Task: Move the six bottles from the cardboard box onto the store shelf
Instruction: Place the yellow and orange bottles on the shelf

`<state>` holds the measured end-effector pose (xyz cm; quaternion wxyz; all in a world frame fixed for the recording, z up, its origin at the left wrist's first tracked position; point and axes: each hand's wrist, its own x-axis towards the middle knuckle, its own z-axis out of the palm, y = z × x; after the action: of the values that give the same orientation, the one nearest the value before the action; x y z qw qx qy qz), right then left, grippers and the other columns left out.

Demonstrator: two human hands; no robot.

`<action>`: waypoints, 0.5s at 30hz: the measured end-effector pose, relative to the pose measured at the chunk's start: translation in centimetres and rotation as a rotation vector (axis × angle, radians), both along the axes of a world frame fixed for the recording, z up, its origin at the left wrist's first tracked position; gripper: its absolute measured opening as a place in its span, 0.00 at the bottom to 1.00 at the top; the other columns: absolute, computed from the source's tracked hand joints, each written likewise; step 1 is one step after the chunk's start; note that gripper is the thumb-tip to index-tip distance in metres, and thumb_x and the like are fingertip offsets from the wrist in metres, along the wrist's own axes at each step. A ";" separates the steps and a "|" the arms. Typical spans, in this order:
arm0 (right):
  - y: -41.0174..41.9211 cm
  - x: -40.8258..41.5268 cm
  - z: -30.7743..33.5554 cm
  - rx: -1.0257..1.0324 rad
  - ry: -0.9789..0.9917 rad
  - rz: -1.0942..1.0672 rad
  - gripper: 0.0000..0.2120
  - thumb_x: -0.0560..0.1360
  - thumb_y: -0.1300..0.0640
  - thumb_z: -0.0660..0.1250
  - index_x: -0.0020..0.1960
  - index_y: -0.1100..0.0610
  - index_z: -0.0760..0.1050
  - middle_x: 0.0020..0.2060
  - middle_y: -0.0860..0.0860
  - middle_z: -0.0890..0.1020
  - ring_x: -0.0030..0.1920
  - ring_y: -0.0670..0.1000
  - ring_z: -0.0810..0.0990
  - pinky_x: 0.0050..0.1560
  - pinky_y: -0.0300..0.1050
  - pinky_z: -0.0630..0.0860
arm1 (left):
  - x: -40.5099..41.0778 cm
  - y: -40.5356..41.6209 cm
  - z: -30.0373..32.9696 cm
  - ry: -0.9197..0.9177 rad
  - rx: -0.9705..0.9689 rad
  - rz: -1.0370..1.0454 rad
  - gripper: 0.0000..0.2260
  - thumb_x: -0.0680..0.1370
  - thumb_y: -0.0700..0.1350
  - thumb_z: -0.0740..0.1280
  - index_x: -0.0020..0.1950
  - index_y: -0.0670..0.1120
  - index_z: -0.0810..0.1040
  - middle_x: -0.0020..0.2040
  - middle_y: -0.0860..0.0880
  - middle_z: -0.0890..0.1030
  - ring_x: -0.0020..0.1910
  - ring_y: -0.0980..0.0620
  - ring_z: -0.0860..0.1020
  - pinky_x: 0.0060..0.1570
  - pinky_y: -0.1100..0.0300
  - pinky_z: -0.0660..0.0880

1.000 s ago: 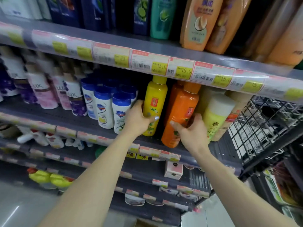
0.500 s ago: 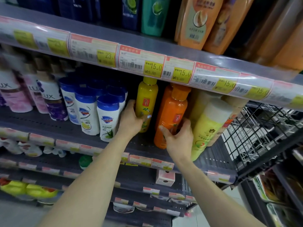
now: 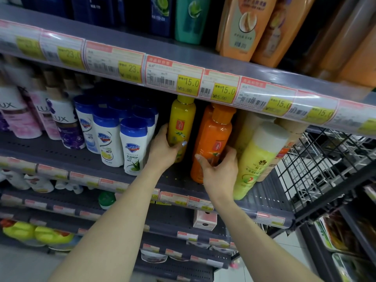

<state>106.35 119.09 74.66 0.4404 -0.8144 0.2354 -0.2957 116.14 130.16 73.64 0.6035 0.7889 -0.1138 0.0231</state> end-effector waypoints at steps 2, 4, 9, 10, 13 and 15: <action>0.1 0.0 0.0 0.002 -0.003 -0.007 0.32 0.65 0.51 0.77 0.62 0.60 0.67 0.56 0.57 0.77 0.55 0.56 0.76 0.51 0.43 0.72 | -0.1 -0.1 0.0 0.003 0.006 0.002 0.28 0.72 0.44 0.72 0.70 0.46 0.67 0.64 0.46 0.77 0.62 0.48 0.75 0.63 0.48 0.73; 0.3 0.1 0.0 0.003 -0.001 -0.017 0.33 0.64 0.50 0.78 0.61 0.60 0.66 0.55 0.57 0.76 0.54 0.56 0.76 0.51 0.43 0.73 | -0.1 -0.1 -0.1 0.003 0.013 0.007 0.29 0.72 0.44 0.72 0.71 0.47 0.66 0.64 0.46 0.77 0.63 0.48 0.75 0.63 0.48 0.73; 0.6 0.2 0.2 -0.015 0.013 -0.024 0.34 0.63 0.48 0.78 0.59 0.61 0.65 0.54 0.56 0.75 0.54 0.57 0.76 0.55 0.53 0.76 | -0.1 -0.1 -0.1 0.009 0.001 0.008 0.28 0.72 0.44 0.72 0.70 0.46 0.67 0.63 0.46 0.78 0.62 0.48 0.76 0.62 0.48 0.73; 0.6 0.3 0.2 -0.019 0.014 -0.025 0.35 0.62 0.48 0.78 0.59 0.61 0.65 0.54 0.56 0.74 0.54 0.58 0.76 0.55 0.54 0.76 | -0.1 -0.1 -0.1 0.011 -0.004 0.008 0.28 0.72 0.44 0.72 0.70 0.46 0.67 0.63 0.46 0.78 0.61 0.48 0.76 0.62 0.48 0.73; 0.7 0.3 0.3 -0.020 0.018 -0.033 0.36 0.62 0.48 0.79 0.60 0.63 0.65 0.55 0.59 0.74 0.55 0.59 0.75 0.56 0.56 0.76 | -0.1 -0.2 -0.1 0.019 -0.023 0.006 0.28 0.72 0.43 0.72 0.70 0.46 0.67 0.63 0.46 0.78 0.61 0.48 0.76 0.62 0.49 0.73; 0.8 0.4 0.4 -0.011 0.033 -0.028 0.37 0.62 0.48 0.79 0.61 0.63 0.64 0.56 0.60 0.74 0.56 0.60 0.75 0.57 0.55 0.75 | -0.1 -0.3 -0.2 0.022 -0.027 0.005 0.28 0.72 0.43 0.72 0.70 0.47 0.66 0.63 0.46 0.77 0.62 0.49 0.75 0.62 0.51 0.73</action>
<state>106.74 119.86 75.05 0.4275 -0.8183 0.2525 -0.2897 116.03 129.84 73.47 0.6153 0.7811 -0.1049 0.0175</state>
